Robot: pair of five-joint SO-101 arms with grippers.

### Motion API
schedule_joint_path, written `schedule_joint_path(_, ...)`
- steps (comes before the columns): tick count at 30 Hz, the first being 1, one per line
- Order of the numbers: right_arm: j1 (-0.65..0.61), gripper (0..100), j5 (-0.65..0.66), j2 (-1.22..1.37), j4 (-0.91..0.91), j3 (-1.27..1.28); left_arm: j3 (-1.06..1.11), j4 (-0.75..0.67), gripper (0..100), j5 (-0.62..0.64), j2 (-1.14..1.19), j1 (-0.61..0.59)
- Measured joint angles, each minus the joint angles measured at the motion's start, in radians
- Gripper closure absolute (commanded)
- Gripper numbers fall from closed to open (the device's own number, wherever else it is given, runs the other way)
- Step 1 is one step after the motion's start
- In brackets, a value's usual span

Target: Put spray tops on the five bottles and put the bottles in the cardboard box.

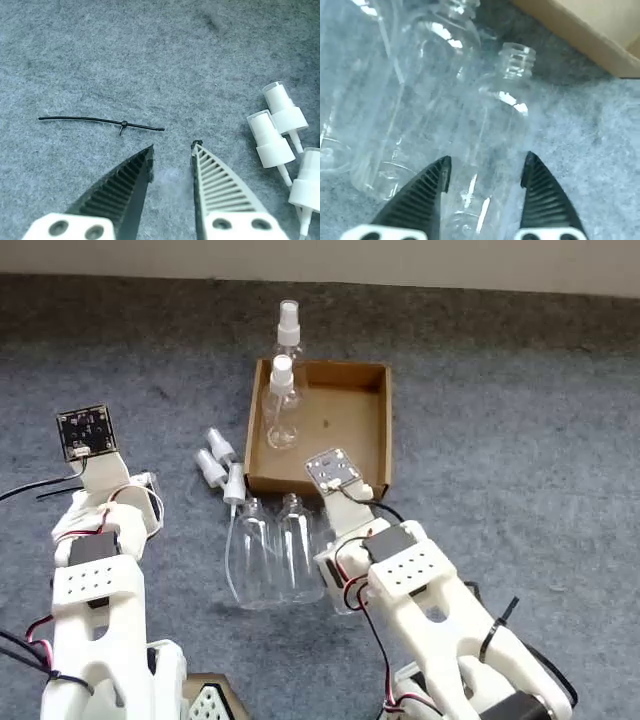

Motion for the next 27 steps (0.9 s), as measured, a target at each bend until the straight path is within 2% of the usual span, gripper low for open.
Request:
schedule_joint_path(6, 0.143, 99.4, 0.055, 0.0, 0.037, 0.015, 0.0, 0.0, 87, 0.0, 0.0, 0.0)
schedule_joint_path(11, 0.358, 99.4, 0.11, 0.0, 0.069, 0.015, 0.0, 0.0, 87, 0.0, 0.0, 0.0)
schedule_joint_path(15, 0.522, 99.4, 0.21, 0.0, 0.074, 0.014, 0.0, 0.0, 87, 0.0, 0.0, 0.0)
schedule_joint_path(20, 0.641, 98.0, 0.272, 0.005, 0.014, 0.015, 0.0, 0.0, 87, 0.0, 0.0, 0.0)
schedule_joint_path(27, 0.661, 77.5, 0.267, 0.009, -0.014, 0.015, 0.0, 0.0, 87, 0.0, 0.0, 0.0)
